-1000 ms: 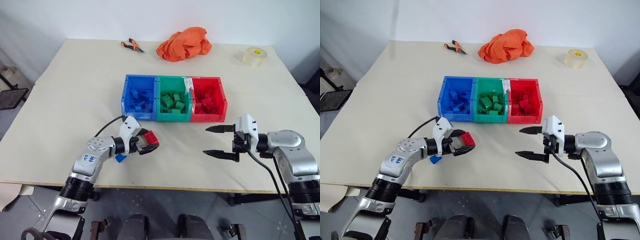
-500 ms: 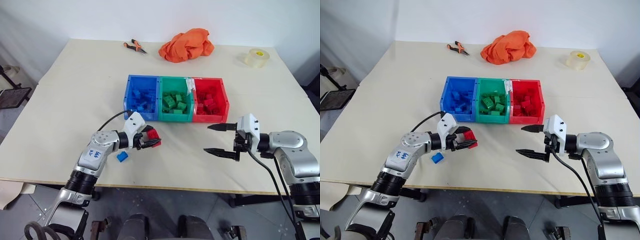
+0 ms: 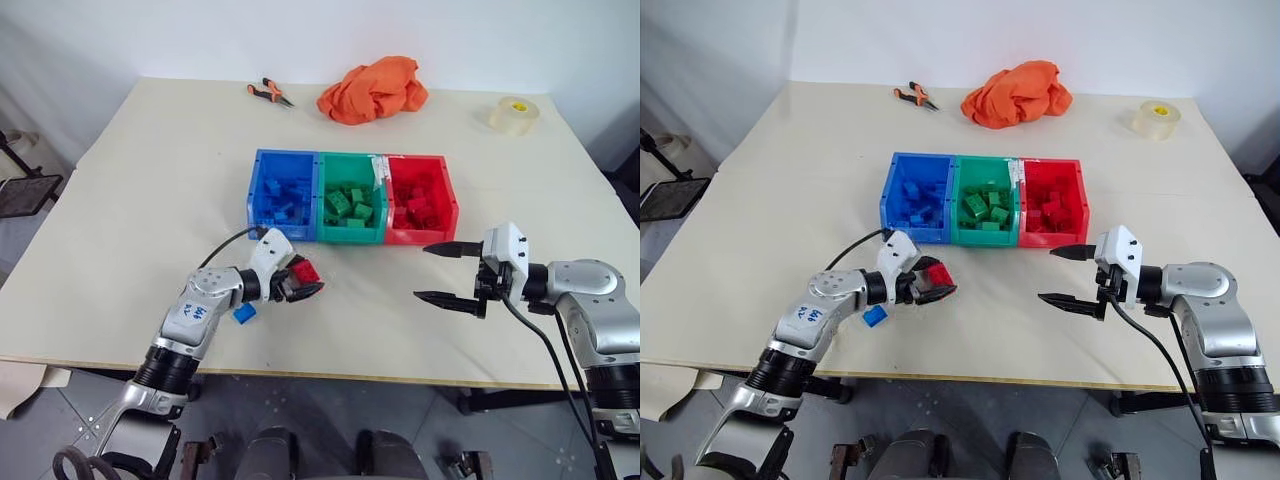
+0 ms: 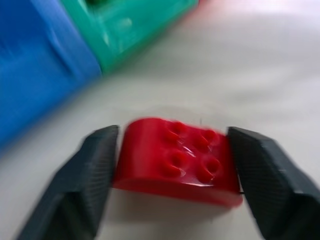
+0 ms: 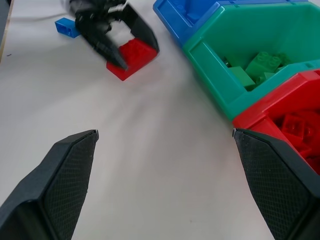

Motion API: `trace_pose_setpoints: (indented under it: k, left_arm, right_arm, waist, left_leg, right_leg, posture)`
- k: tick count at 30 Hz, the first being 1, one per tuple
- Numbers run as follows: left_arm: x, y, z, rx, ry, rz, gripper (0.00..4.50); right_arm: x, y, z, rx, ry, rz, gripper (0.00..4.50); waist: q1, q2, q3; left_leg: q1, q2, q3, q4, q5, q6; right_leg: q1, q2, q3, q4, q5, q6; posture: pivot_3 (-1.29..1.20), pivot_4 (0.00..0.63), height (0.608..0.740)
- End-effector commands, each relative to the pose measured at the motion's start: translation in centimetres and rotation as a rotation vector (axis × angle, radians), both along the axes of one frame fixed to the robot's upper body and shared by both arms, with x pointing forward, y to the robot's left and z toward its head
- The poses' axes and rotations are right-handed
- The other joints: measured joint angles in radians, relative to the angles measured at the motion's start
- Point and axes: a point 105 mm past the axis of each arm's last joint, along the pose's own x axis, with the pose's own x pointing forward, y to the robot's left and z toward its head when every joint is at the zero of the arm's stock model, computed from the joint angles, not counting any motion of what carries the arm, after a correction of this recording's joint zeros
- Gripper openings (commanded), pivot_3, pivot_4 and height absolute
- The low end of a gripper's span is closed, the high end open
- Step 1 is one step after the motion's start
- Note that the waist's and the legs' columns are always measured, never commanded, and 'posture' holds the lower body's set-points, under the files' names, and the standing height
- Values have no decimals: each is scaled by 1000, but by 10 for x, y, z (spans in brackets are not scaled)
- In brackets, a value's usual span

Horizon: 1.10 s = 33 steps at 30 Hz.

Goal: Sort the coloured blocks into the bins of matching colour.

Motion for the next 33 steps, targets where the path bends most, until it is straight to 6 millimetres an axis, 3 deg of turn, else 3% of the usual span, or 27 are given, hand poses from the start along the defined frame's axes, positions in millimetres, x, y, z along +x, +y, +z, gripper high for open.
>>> trace_pose_setpoints:
  k: [1,6,16,21,25,33]
  left_arm:
    - [0,5,-3,34,6,39,4492]
    - [-2,7,2,26,30,87,4492]
    - [-13,-1,-9,59,133,183,4492]
    - [-9,5,-14,63,133,245,4492]
    - [-8,12,-17,60,123,251,3350]
    - [-4,21,-5,-18,59,227,3309]
  right_arm:
    - [-1,-5,11,-1,-45,-7,4500]
    - [1,-5,12,-1,-48,-9,4500]
    - [5,-5,14,-3,-58,-11,4500]
    - [7,-4,16,-3,-60,-12,4500]
    - [9,-4,16,-5,-62,-13,4500]
    - [11,-2,17,-4,-65,-9,4500]
  waist:
    - [-1,0,0]
    - [-3,0,0]
    - [-3,0,0]
    - [-2,0,0]
    - [-3,0,0]
    - [-6,0,0]
  left_leg:
    - [0,0,0,0,0,0]
    - [0,1,1,0,0,0]
    - [0,1,1,0,0,0]
    - [1,1,1,0,0,0]
    - [1,1,1,0,0,0]
    - [1,1,2,0,0,0]
  right_leg:
    - [0,0,0,0,0,0]
    - [0,0,0,0,0,0]
    - [0,0,1,0,0,0]
    - [0,0,1,0,0,0]
    - [0,0,1,0,0,0]
    - [0,0,2,0,0,0]
  posture:
    - [0,150,740]
    - [0,150,740]
    - [0,150,740]
    - [0,150,740]
    - [0,150,740]
    - [0,150,740]
